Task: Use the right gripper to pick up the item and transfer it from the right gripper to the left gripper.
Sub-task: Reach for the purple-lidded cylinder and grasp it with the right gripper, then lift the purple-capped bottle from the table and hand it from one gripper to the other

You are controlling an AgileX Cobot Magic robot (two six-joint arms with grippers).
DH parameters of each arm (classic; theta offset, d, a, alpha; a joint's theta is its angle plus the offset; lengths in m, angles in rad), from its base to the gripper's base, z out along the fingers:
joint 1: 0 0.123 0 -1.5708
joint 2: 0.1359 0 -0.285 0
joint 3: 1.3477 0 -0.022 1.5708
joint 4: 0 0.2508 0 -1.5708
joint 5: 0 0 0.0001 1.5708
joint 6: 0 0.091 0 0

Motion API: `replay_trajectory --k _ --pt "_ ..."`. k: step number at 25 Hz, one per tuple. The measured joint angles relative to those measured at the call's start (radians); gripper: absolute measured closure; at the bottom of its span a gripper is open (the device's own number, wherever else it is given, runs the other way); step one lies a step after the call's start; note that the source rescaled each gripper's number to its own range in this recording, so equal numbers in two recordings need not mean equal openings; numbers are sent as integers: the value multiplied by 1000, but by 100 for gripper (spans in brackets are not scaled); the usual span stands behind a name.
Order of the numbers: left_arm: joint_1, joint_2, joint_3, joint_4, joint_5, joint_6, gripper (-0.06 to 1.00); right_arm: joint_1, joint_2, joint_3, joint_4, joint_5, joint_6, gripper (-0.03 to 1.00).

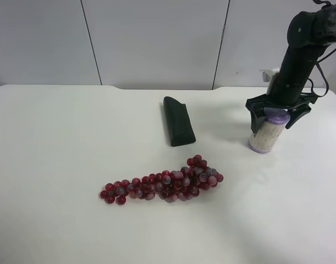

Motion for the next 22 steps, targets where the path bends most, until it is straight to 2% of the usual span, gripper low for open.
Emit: replay_trajectory --k 5,18,22 --pt "0 0 0 0 0 0 -5 0 0 0 2 2 0 94" --pt "0 0 0 0 0 0 -5 0 0 0 7 3 0 97" --pt "0 0 0 0 0 0 -5 0 -9 0 44 15 0 97"
